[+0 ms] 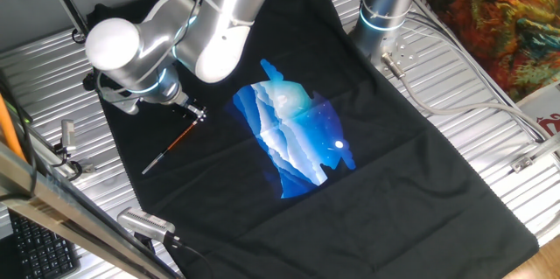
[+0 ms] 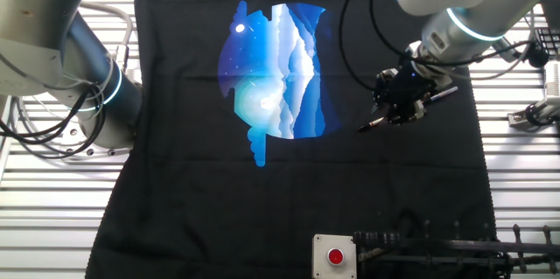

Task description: Place the brush on the pen rack

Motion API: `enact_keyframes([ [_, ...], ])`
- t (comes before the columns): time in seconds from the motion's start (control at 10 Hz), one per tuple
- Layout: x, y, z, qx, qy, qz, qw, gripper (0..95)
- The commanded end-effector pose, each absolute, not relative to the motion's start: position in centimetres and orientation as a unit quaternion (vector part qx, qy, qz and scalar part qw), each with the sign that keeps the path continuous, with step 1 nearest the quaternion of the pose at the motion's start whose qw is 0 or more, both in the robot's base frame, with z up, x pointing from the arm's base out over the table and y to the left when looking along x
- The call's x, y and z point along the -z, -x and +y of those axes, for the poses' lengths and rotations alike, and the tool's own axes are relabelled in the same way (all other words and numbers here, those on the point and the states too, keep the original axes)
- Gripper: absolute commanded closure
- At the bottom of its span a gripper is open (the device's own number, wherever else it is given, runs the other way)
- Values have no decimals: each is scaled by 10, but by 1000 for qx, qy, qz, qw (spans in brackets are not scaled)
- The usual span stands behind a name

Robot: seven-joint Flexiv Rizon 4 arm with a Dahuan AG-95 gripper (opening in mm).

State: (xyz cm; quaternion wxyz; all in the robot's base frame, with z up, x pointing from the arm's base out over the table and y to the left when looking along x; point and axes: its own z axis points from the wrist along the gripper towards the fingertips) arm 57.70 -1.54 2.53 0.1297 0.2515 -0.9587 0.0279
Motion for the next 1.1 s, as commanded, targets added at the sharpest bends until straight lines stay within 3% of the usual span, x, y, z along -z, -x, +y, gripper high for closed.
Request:
enact_keyframes([
  [0.1,-23,-579,-17,-26,-252,-959,130,760],
  [1.1,-14,-575,-18,-26,-243,-961,129,760],
])
